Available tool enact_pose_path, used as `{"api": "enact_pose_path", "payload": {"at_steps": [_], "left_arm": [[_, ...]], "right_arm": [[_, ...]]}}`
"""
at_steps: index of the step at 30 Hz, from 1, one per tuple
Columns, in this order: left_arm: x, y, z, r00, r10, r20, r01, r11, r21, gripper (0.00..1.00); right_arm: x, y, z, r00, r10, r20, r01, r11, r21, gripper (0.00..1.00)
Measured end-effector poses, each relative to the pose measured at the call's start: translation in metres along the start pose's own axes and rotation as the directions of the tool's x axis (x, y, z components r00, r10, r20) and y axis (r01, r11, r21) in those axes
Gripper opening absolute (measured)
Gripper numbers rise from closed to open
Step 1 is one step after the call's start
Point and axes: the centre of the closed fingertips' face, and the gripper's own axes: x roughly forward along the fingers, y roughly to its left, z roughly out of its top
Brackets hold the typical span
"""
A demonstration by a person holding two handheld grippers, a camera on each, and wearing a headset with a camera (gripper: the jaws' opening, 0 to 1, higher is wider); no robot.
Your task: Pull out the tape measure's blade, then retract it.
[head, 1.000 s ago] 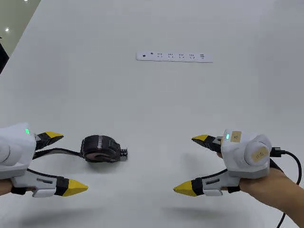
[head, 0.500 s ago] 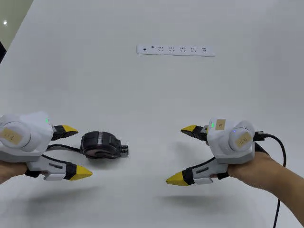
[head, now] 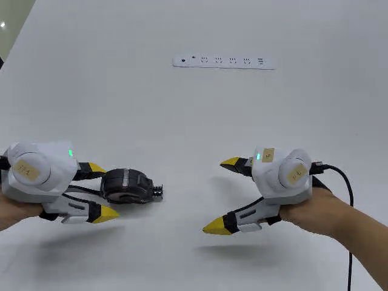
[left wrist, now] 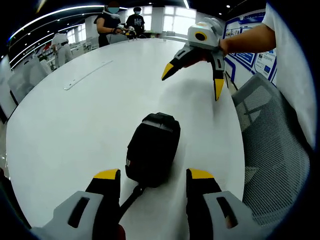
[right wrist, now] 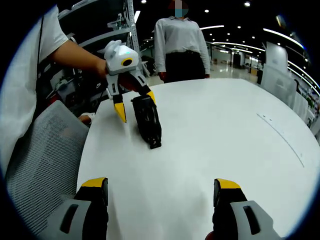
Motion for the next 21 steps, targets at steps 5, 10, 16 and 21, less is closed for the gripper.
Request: {"api": "enact_pose_path", "payload": {"at_steps": [5,10,16,21], "left_arm": [[0.005,-0.002,0.001,0.9999,-0.016,-0.005,0.016,1.000,0.019,0.41],[0.008,0.002,0.003,0.9999,-0.010,-0.003,0.010,1.000,0.029,0.38],[0.008,0.006,0.004,1.0000,0.000,0.004,0.000,1.000,0.027,0.31],[0.009,0.007,0.004,1.0000,0.008,0.002,-0.008,0.999,0.040,0.28]], "right_arm": [[0.004,0.001,0.003,1.0000,0.007,0.005,-0.007,1.000,-0.003,0.87],[0.007,0.001,0.006,0.9999,0.013,0.008,-0.013,1.000,-0.006,0.87],[0.013,0.002,0.007,0.9997,0.019,0.012,-0.019,1.000,-0.007,0.87],[0.016,0.003,0.010,0.9995,0.024,0.018,-0.024,1.000,-0.008,0.86]]}}
